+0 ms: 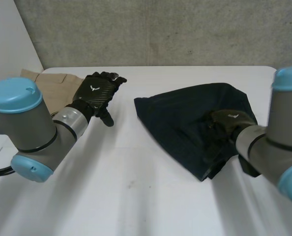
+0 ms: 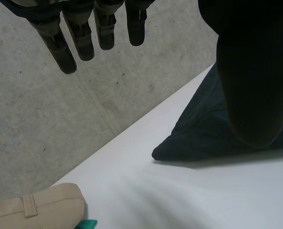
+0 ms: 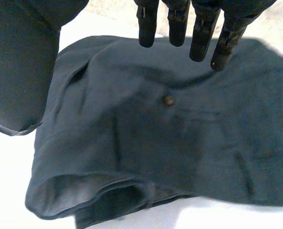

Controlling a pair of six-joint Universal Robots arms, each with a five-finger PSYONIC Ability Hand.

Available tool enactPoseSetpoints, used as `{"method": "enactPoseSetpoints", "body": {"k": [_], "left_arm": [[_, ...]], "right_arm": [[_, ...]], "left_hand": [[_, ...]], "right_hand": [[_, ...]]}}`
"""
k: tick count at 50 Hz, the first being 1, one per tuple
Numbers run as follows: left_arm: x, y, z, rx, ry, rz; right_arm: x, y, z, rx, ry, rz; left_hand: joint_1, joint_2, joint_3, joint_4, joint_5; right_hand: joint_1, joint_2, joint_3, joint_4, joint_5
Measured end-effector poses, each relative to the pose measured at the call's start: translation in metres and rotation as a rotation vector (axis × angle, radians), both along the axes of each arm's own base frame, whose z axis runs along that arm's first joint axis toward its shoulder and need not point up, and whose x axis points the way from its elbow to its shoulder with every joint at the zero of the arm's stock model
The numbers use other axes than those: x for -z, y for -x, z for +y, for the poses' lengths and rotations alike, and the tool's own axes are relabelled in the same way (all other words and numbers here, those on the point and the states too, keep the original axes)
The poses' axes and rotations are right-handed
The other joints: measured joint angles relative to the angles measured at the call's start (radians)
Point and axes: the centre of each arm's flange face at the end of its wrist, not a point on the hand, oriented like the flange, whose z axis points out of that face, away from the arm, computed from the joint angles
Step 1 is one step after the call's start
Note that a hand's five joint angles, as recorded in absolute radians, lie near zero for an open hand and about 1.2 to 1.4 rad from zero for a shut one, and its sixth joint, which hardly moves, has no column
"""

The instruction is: Fold the laundry.

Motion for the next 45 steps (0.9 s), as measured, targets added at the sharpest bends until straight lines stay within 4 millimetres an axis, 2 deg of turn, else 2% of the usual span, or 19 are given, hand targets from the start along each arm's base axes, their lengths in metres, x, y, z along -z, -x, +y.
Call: {"method": "enactPoseSetpoints", "body": {"k": [4,13,17,18,19,20,22,23,24,26,27,28,29,30,31,34,38,45], "left_arm": [[0.001,-0.001,0.001,-0.002,-0.004,-0.001],[0.004,-0.003,0.002,-0.008,-0.016,-0.006],[0.005,-0.004,0.003,-0.01,-0.018,-0.007],[0.004,-0.004,0.003,-0.01,-0.018,-0.007],[0.004,-0.004,0.003,-0.011,-0.017,-0.007],[0.004,-0.005,0.003,-0.011,-0.016,-0.006],[0.002,-0.004,0.002,-0.011,-0.01,-0.004],[0.002,-0.004,0.002,-0.011,-0.01,-0.004],[0.001,-0.004,0.001,-0.012,-0.005,-0.002],[-0.001,-0.004,0.0,-0.012,-0.001,0.001],[-0.003,-0.004,-0.001,-0.014,0.007,0.005],[-0.005,-0.004,-0.002,-0.015,0.012,0.008],[-0.006,-0.003,-0.004,-0.015,0.017,0.011],[-0.006,-0.003,-0.004,-0.015,0.017,0.011],[-0.01,-0.003,-0.006,-0.016,0.028,0.017],[-0.013,-0.001,-0.01,-0.016,0.041,0.026],[-0.013,0.003,-0.013,-0.01,0.047,0.031],[-0.002,0.012,-0.017,0.009,0.028,0.027]], "right_arm": [[0.021,-0.012,-0.003,0.003,-0.021,-0.015],[0.051,-0.027,-0.017,0.05,-0.045,-0.006],[0.059,-0.03,-0.026,0.093,-0.03,0.017],[0.058,-0.03,-0.028,0.104,-0.019,0.02],[0.055,-0.03,-0.031,0.116,0.0,0.019],[0.052,-0.03,-0.032,0.12,0.011,0.017],[0.033,-0.031,-0.036,0.129,0.075,-0.005],[0.033,-0.031,-0.036,0.129,0.075,-0.005],[0.016,-0.032,-0.036,0.125,0.12,-0.024],[-0.002,-0.032,-0.035,0.111,0.165,-0.04],[-0.024,-0.031,-0.03,0.082,0.219,-0.05],[-0.029,-0.031,-0.029,0.073,0.231,-0.05],[-0.05,-0.031,-0.022,0.031,0.287,-0.044],[-0.05,-0.031,-0.022,0.031,0.287,-0.044],[-0.071,-0.03,-0.011,-0.029,0.35,-0.015],[-0.092,-0.029,0.004,-0.111,0.425,0.049],[-0.106,-0.029,0.024,-0.199,0.491,0.136],[-0.112,-0.033,0.048,-0.283,0.527,0.209]], "left_hand": [[0.0,0.0,0.0,0.0,0.0],[0.0,0.0,0.0,0.0,0.0],[0.0,0.0,0.0,0.0,0.0],[0.0,0.0,0.0,0.0,0.0],[0.0,0.0,0.0,0.0,0.0],[0.0,0.0,0.0,0.0,0.0],[0.0,0.0,0.0,0.0,0.0],[0.0,0.0,0.0,0.0,0.0],[0.0,0.0,0.0,0.0,0.0],[0.0,0.0,0.0,0.0,0.0],[0.0,0.0,0.0,0.0,0.0],[0.0,0.0,0.0,0.0,0.0],[0.0,0.0,0.0,0.0,0.0],[0.0,0.0,0.0,0.0,0.0],[0.0,0.0,0.0,0.0,0.0],[0.0,0.0,0.0,0.0,0.0],[0.0,0.0,0.0,0.0,0.0],[0.0,0.0,0.0,0.0,0.0]], "right_hand": [[0.0,0.0,0.0,0.0,0.0],[0.043,0.056,0.058,0.041,0.041],[0.436,0.545,0.536,0.522,0.477],[0.635,0.821,0.791,0.799,0.739],[0.706,0.89,0.894,0.897,0.834],[0.706,0.89,0.894,0.897,0.834],[0.736,0.928,0.957,0.941,0.875],[0.736,0.928,0.957,0.941,0.875],[0.742,0.953,0.965,0.943,0.889],[0.742,0.953,0.965,0.943,0.889],[0.748,0.958,0.965,0.943,0.911],[0.748,0.958,0.965,0.943,0.911],[0.748,0.958,0.965,0.946,0.917],[0.748,0.958,0.965,0.946,0.917],[0.748,0.958,0.965,0.947,0.917],[0.748,0.958,0.965,0.95,0.917],[0.748,0.958,0.965,0.953,0.917],[0.748,0.958,0.965,0.956,0.917]]}}
